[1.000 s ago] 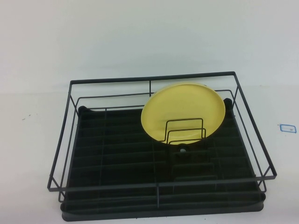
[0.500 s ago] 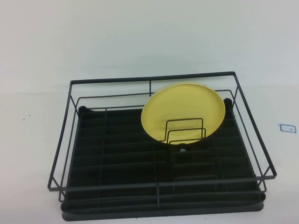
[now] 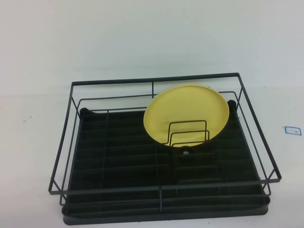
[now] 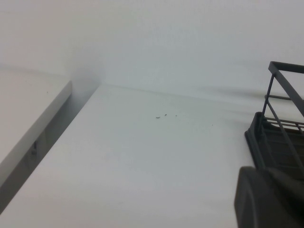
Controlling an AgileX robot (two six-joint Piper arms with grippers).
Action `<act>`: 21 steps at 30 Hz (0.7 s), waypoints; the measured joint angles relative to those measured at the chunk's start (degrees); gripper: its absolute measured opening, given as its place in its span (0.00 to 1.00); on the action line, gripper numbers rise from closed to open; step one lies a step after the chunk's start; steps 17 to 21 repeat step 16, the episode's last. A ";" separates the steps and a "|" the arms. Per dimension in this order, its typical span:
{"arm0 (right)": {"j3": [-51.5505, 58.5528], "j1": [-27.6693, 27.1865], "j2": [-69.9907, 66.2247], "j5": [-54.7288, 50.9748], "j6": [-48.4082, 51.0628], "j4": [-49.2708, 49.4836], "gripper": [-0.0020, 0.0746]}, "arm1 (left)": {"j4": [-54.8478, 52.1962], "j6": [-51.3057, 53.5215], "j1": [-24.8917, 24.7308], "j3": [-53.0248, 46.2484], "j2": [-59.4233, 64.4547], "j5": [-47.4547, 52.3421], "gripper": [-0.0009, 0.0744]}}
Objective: Place plate on rack
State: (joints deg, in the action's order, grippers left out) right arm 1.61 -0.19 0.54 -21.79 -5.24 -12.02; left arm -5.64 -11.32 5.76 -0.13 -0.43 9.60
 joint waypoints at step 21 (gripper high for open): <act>0.00 0.88 0.00 0.00 0.00 0.00 0.02 | 0.00 0.00 0.00 0.00 0.00 0.00 0.01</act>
